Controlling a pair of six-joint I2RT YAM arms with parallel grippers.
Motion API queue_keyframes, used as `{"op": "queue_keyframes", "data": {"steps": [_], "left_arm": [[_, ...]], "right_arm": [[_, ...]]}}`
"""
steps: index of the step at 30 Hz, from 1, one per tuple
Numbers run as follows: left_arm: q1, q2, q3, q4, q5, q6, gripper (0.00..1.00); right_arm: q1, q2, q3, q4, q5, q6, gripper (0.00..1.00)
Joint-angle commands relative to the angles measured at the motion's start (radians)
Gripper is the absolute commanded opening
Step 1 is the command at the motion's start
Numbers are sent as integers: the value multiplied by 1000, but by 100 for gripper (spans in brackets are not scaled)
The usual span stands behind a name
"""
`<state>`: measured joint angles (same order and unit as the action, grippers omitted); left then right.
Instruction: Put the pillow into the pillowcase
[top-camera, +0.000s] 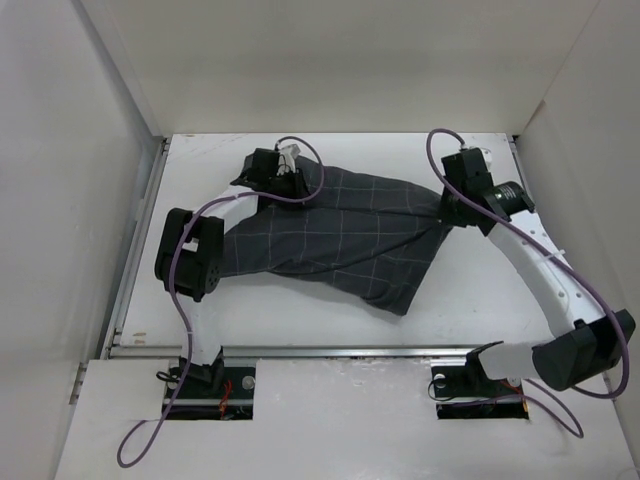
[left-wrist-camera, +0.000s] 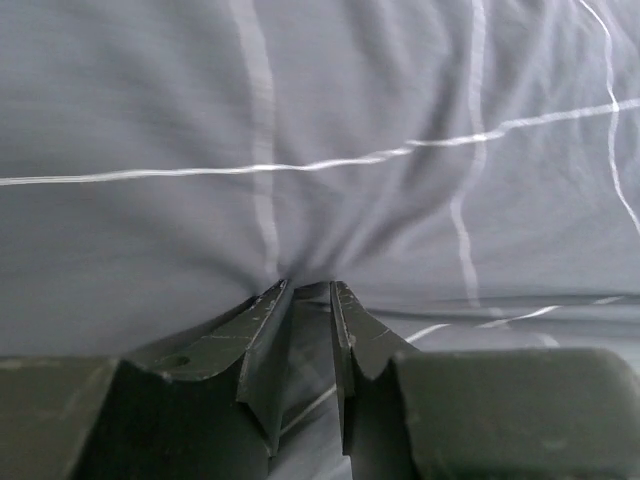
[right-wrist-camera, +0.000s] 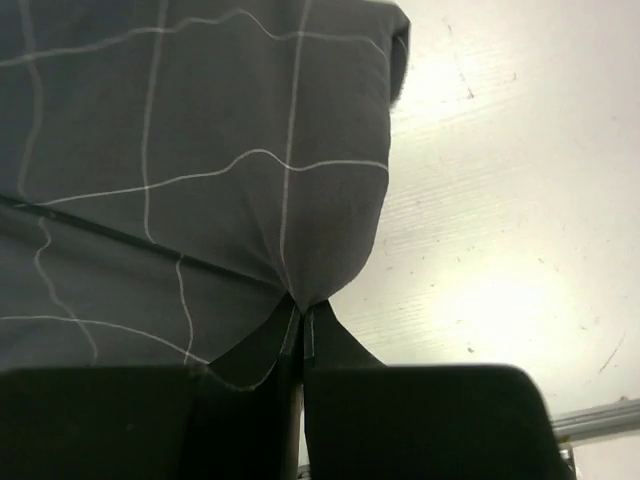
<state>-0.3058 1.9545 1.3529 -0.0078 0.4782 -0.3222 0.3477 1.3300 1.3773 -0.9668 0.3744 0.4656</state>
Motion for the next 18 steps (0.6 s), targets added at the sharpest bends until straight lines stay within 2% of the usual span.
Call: {"op": "queue_keyframes", "data": {"steps": [1,2,5,6,7,8,10,12,15,16,18], "left_arm": [[39,-25,0,-57,-84,38,20],[39,-25,0,-57,-84,38,20],[39,-34,0,-57,-63,38,19],[48,-34,0,-57,-62,38,19],[48,-34,0,-57,-62,38,19],[48,-34,0,-57,-62,38,19],[48,-34,0,-66,-73,47,19],[48,-34,0,-77,-85,57,18],[77,-43,-11,-87,-122,57,14],[88,-52,-11,-87,-134,57,12],[132,-52,-34,-87,-144,57,7]], "right_arm": [[5,-71,86,-5,65,-42,0],[5,-71,97,13,64,-42,0],[40,6,120,5,31,-70,18],[49,36,120,-4,41,-70,27],[50,66,102,-16,78,-46,51],[59,89,76,-35,104,-21,57],[59,101,34,-26,132,16,80],[59,16,-20,18,107,25,87],[-28,-101,-125,145,-55,25,87],[-54,-168,-157,180,-105,25,85],[-122,-205,-229,226,-219,25,82]]}}
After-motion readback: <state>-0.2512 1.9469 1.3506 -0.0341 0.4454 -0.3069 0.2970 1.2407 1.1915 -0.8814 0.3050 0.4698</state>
